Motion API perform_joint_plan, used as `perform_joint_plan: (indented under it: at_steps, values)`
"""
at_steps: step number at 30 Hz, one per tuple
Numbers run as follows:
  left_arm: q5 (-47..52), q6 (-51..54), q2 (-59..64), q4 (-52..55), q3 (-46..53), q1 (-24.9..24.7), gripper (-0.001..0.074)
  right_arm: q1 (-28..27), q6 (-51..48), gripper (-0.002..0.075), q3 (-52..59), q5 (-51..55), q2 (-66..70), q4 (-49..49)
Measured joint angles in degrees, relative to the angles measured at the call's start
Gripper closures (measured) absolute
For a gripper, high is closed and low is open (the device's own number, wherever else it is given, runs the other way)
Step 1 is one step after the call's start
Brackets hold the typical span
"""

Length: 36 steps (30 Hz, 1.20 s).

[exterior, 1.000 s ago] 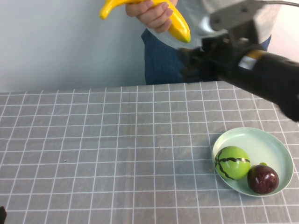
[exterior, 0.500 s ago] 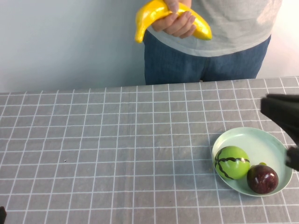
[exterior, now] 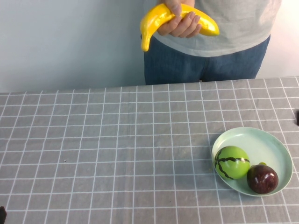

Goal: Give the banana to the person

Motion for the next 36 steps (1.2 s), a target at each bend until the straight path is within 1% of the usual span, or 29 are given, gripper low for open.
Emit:
perform_joint_plan:
  at_steps: [6, 9, 12, 14, 17, 25, 32, 34, 36]
  values:
    - [0.0, 0.0, 0.0, 0.0, 0.0, 0.0, 0.074, -16.34, -1.46, 0.0731, 15.74, 0.18, -15.02, 2.45]
    - [0.0, 0.0, 0.0, 0.0, 0.0, 0.0, 0.074, -22.47, -3.17, 0.0732, 24.41, -2.26, -23.45, 2.58]
    - [0.0, 0.0, 0.0, 0.0, 0.0, 0.0, 0.074, -25.89, -3.5, 0.0732, 31.57, -5.22, -31.17, 3.5]
    - [0.0, 0.0, 0.0, 0.0, 0.0, 0.0, 0.074, -26.61, -3.62, 0.0732, 34.99, -6.35, -35.15, 4.12]
    - [0.0, 0.0, 0.0, 0.0, 0.0, 0.0, 0.074, -26.98, -3.71, 0.0732, 35.95, -6.12, -37.49, 4.09]
    - [0.0, 0.0, 0.0, 0.0, 0.0, 0.0, 0.074, -27.26, -3.71, 0.0732, 36.04, -2.59, -37.58, 3.73]
    - [0.0, 0.0, 0.0, 0.0, 0.0, 0.0, 0.074, -27.26, -3.84, 0.0732, 36.17, -5.76, -37.58, 3.73]
    - [0.0, 0.0, 0.0, 0.0, 0.0, 0.0, 0.074, -27.26, -2.44, 0.0732, 36.17, -5.73, -37.58, 3.03]
    - [0.0, 0.0, 0.0, 0.0, 0.0, 0.0, 0.074, -27.26, 2.79, 0.0732, 36.17, -4.4, -37.58, -2.06]
